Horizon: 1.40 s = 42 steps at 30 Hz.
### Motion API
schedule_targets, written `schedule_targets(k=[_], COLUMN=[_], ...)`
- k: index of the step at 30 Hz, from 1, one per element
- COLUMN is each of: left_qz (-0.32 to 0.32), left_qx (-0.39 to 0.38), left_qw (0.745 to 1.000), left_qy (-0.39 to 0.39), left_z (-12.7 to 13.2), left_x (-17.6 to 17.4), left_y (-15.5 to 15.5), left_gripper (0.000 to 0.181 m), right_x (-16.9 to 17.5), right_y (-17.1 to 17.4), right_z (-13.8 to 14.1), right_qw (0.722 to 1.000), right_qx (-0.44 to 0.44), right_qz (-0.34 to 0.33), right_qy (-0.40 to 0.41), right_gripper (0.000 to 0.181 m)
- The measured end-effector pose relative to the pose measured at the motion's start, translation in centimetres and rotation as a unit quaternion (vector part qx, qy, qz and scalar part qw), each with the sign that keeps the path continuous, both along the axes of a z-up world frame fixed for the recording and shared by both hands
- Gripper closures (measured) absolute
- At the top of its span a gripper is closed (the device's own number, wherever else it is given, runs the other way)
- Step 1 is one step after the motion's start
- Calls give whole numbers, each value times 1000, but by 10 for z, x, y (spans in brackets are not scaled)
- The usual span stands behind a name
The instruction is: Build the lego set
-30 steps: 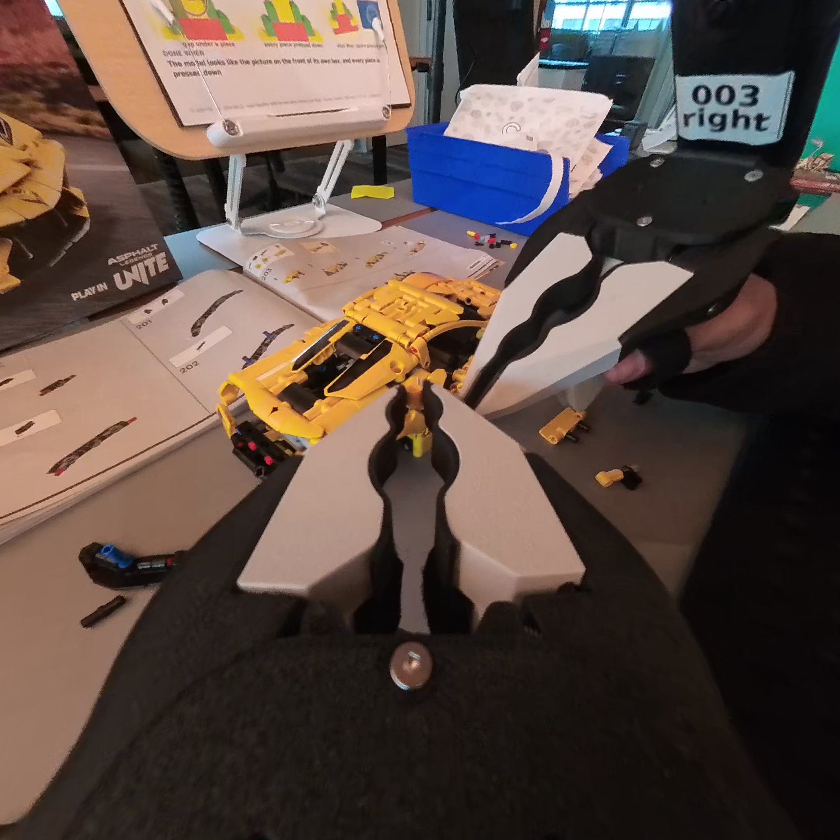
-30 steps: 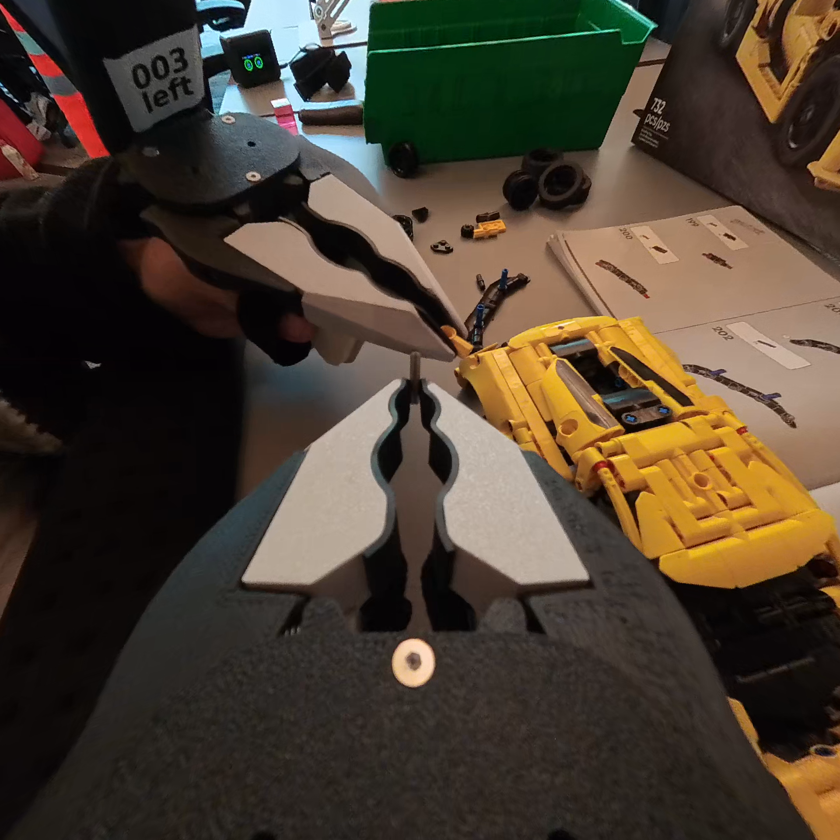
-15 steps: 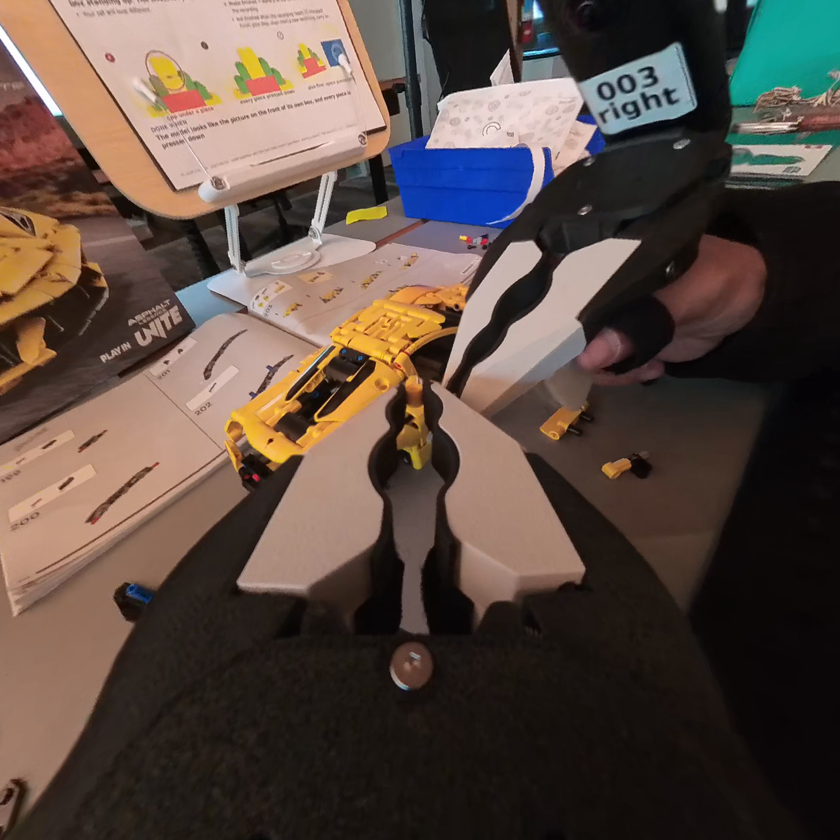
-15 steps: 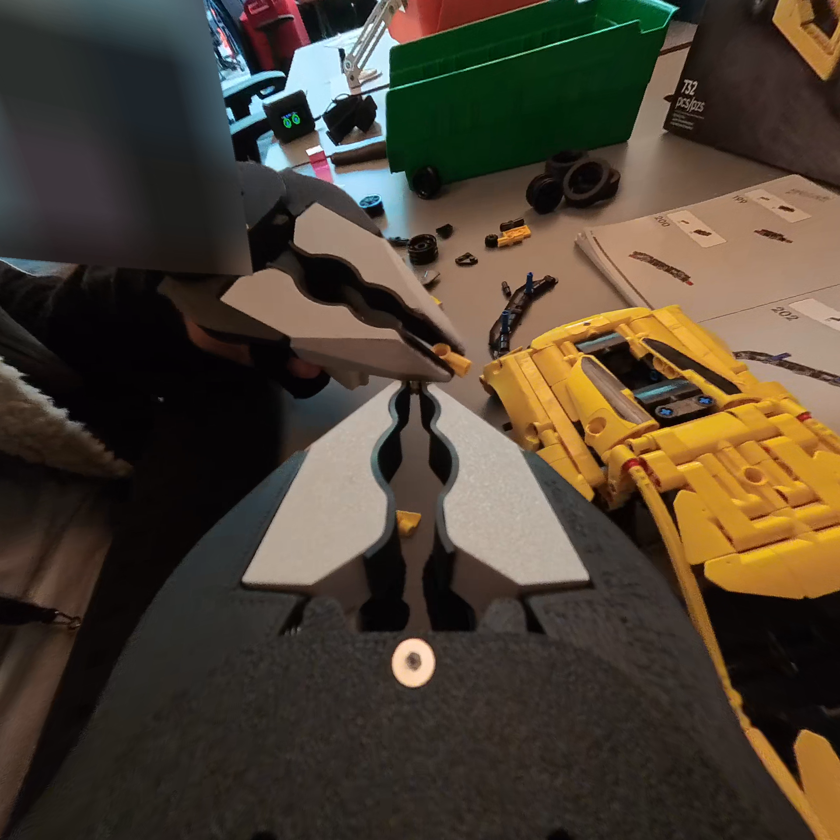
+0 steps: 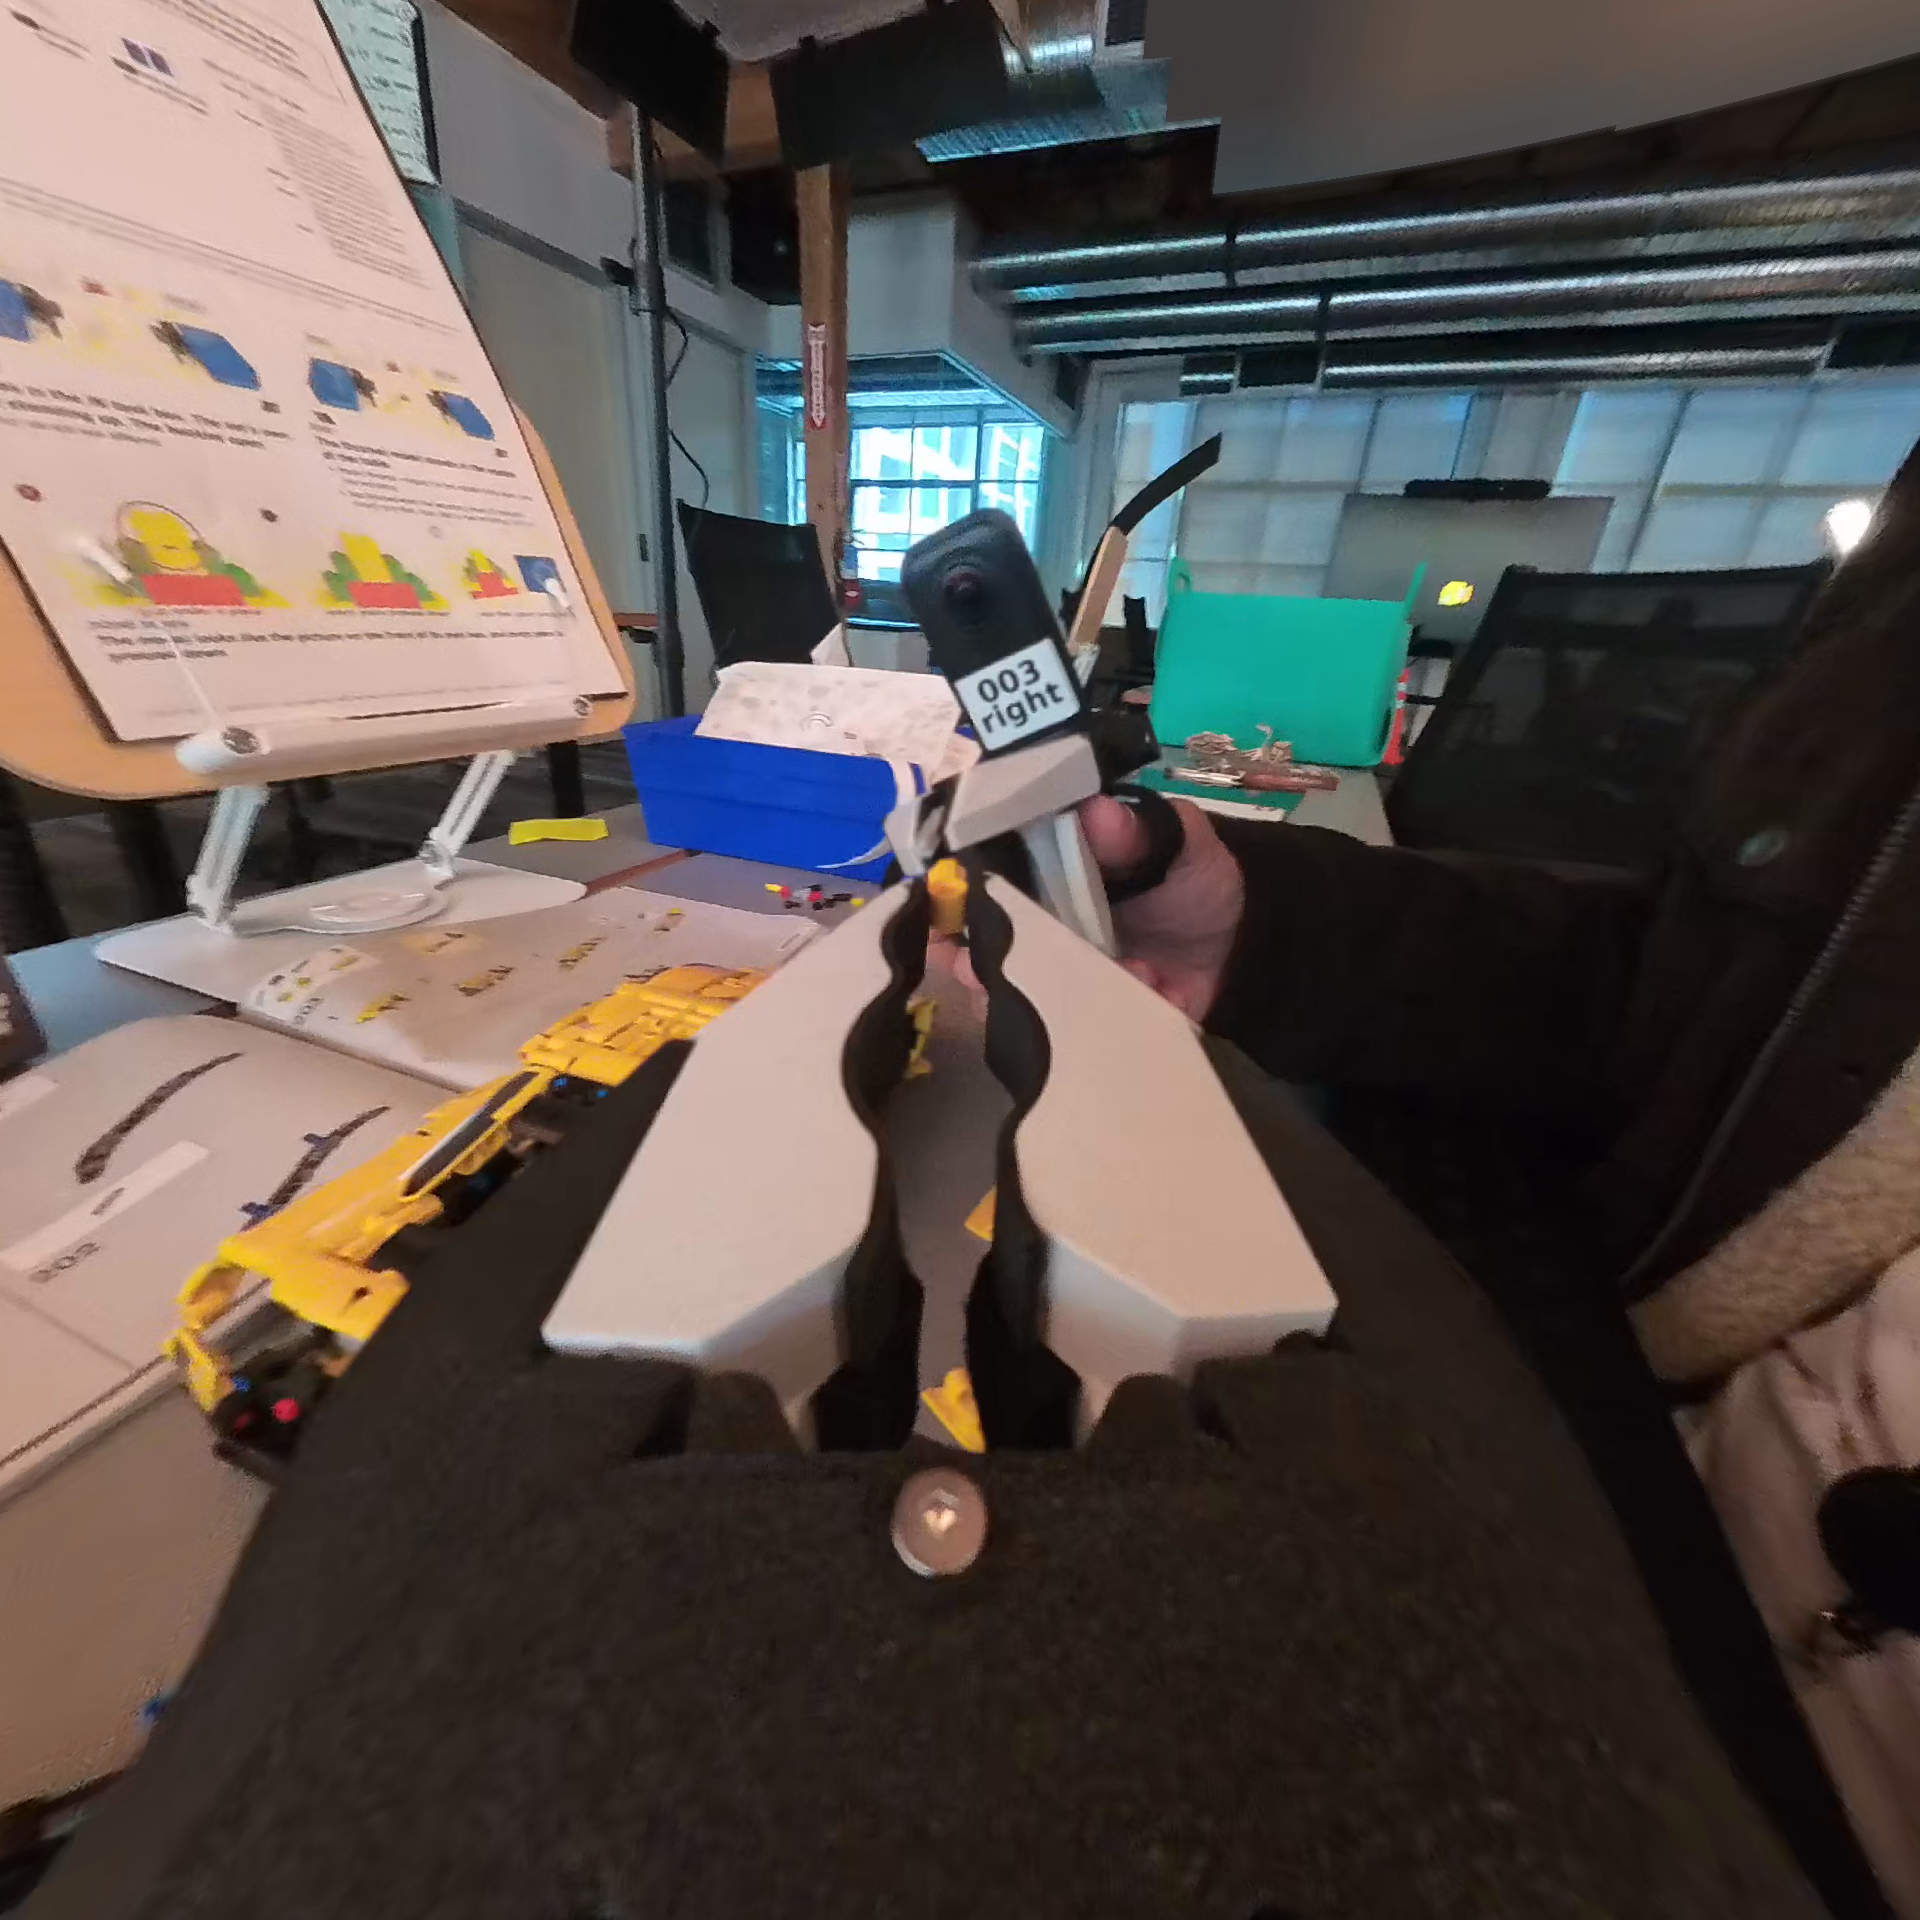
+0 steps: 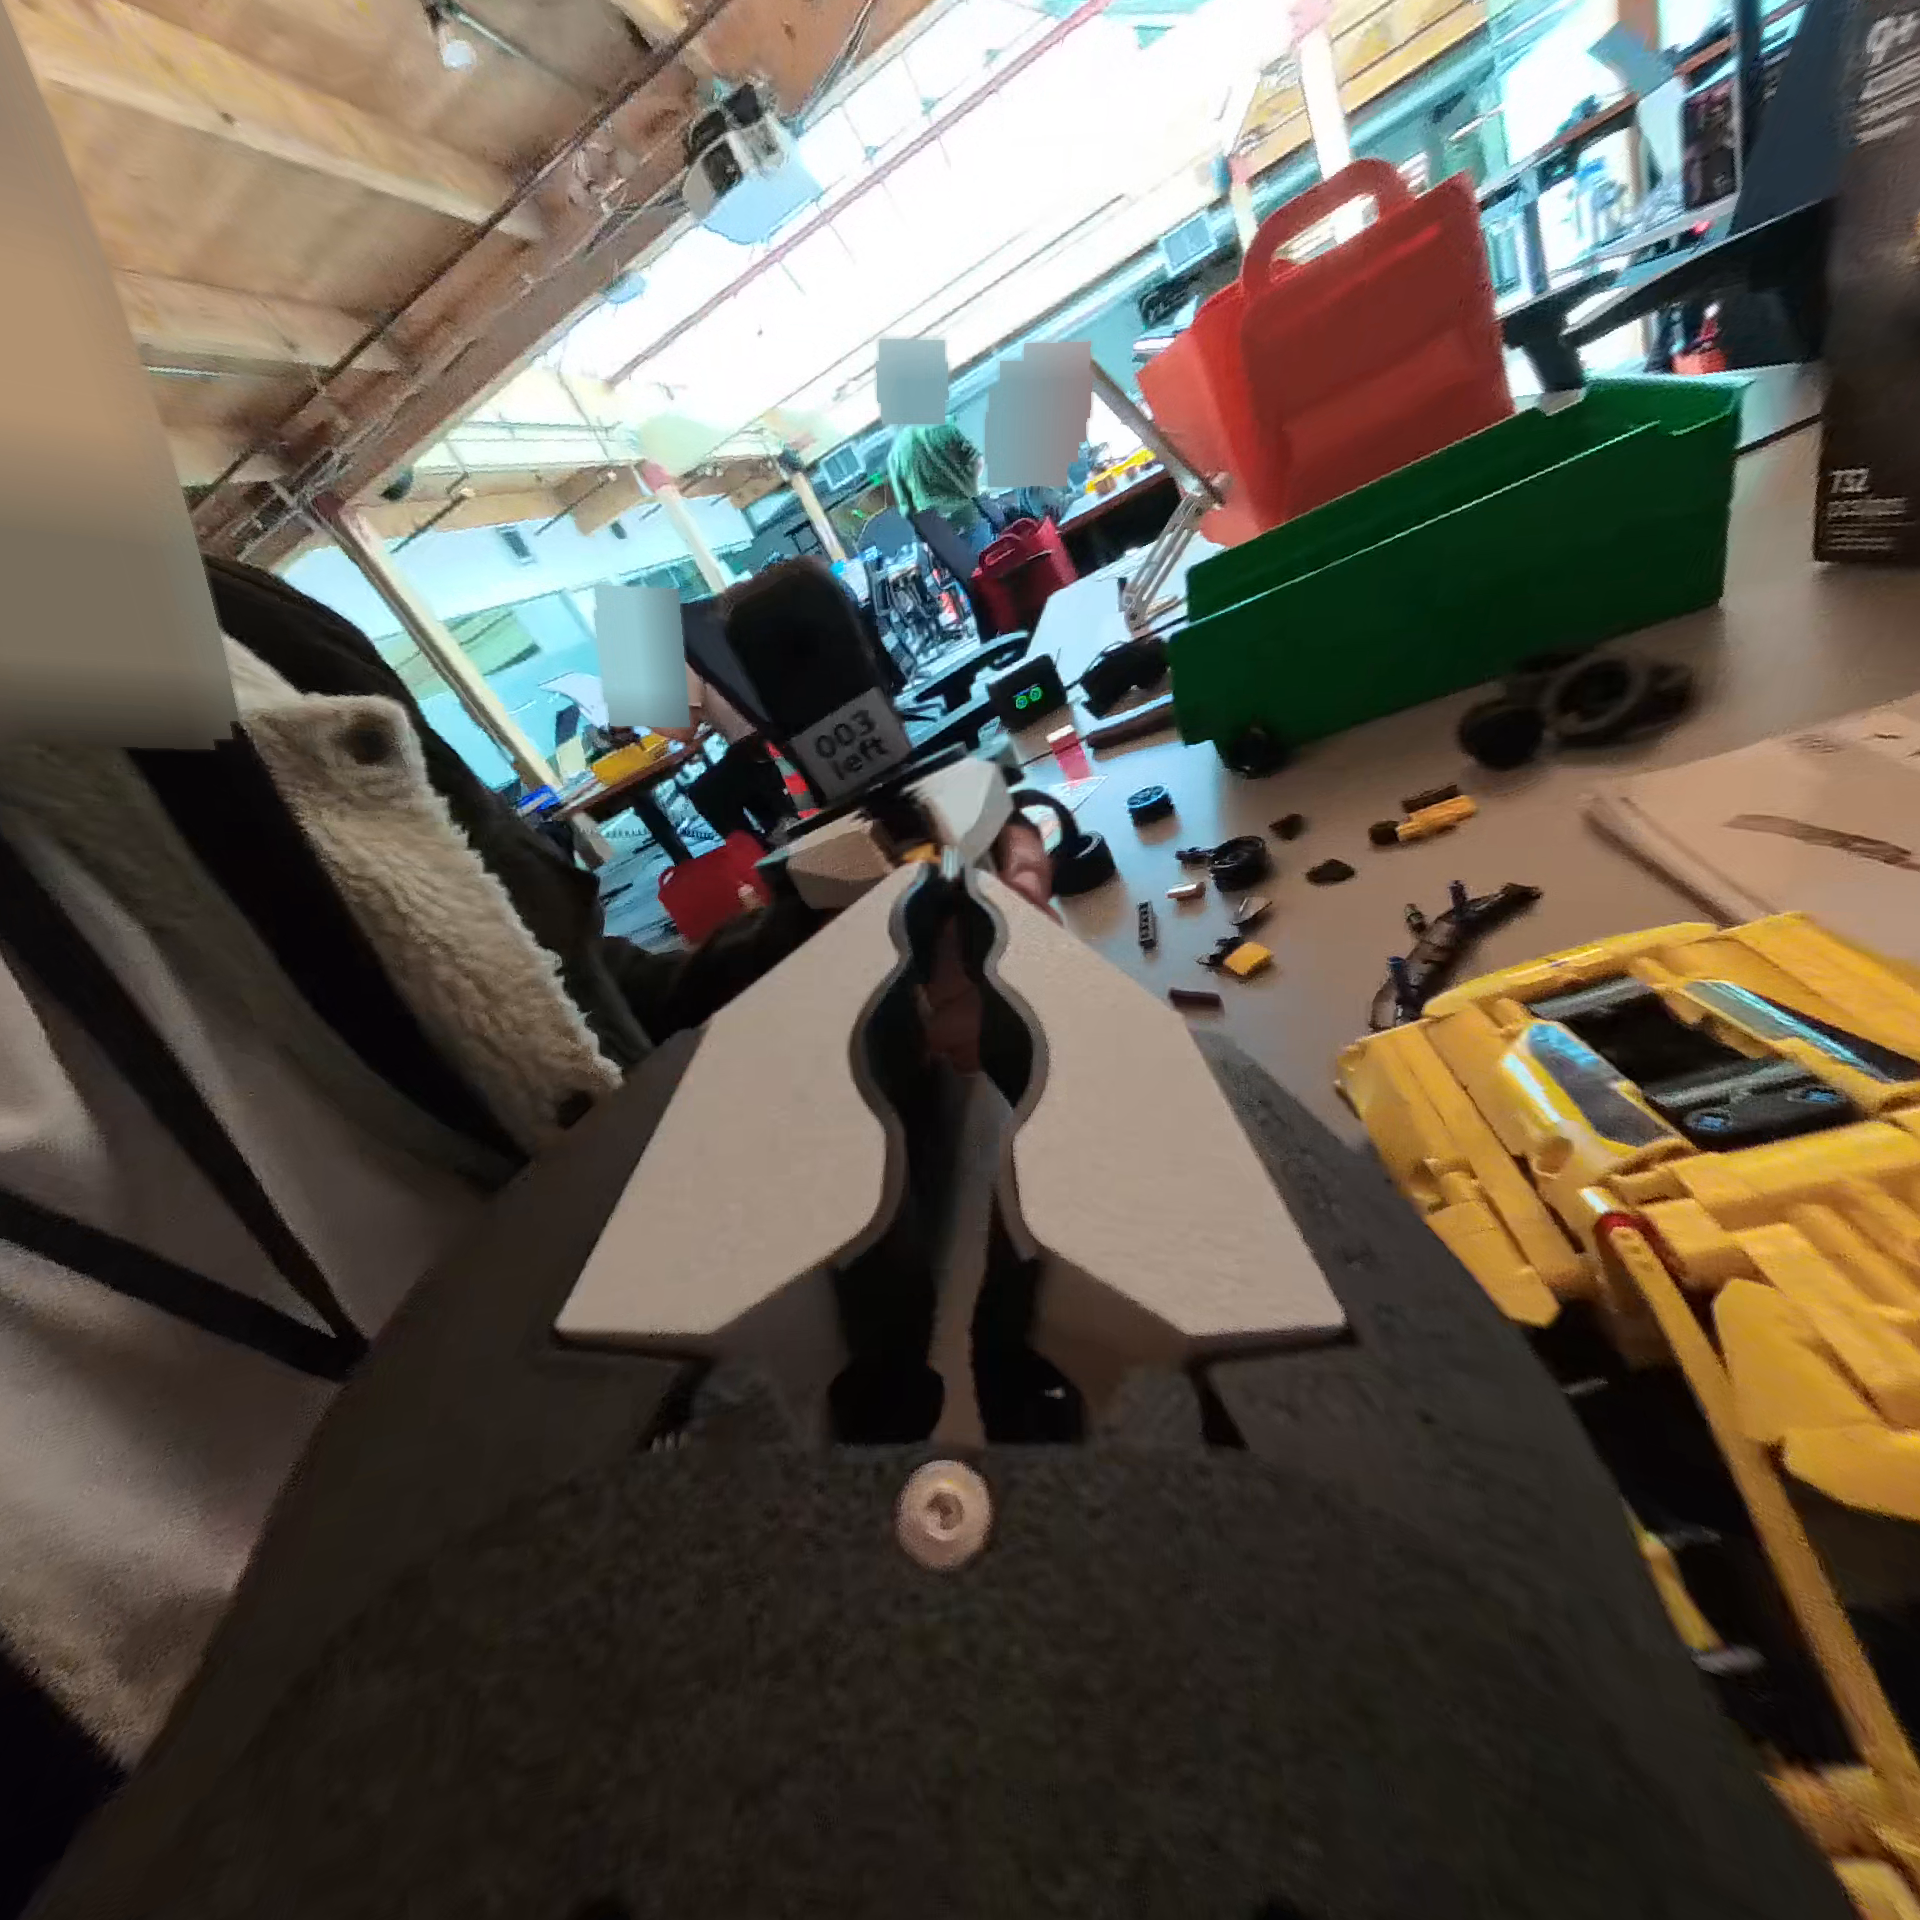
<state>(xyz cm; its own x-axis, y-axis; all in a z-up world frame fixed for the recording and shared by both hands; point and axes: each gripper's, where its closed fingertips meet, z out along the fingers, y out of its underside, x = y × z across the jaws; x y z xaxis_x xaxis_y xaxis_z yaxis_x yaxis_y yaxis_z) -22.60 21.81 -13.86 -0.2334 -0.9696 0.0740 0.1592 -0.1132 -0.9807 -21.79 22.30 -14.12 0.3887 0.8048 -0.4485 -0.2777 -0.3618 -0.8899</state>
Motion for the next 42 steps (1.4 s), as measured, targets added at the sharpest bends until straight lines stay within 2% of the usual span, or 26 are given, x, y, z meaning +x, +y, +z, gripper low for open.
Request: schedule_targets(k=[4,10,21,23,26,31,39,42], left_qz=[-32,-62,-103,-95,-63,-19,-12,3], left_qx=[-55,-79,-124,-117,-60,33,54,25], left_qw=[998,995,986,988,996,999,997,998], left_qy=[-15,-2,32,36,29,32,52,54], left_z=[7,4,-7,-9,-9,-14,-23,-20], left_x=[-6,-5,-4,-3,-3,0,5,7], left_y=[2,-4,-8,-6,-7,-8,-10,-1], left_gripper=[174,174,174,175,174,174,174,174], right_x=[-5,-10,-10,-9,-9,-8,-8,-6], right_y=[-4,-8,-12,-11,-11,-11,-13,-2], right_z=[0,2,-10,-12,-11,-15,-23,-19], right_qw=[1000,999,996,997,999,994,994,999], right_qx=[11,20,30,21,-25,-81,-85,-43], right_qz=[7,20,24,21,42,73,74,24], right_qy=[-15,-18,-75,-73,-14,28,-1,-23], right_gripper=[178,178,179,179,178,178,178,177])
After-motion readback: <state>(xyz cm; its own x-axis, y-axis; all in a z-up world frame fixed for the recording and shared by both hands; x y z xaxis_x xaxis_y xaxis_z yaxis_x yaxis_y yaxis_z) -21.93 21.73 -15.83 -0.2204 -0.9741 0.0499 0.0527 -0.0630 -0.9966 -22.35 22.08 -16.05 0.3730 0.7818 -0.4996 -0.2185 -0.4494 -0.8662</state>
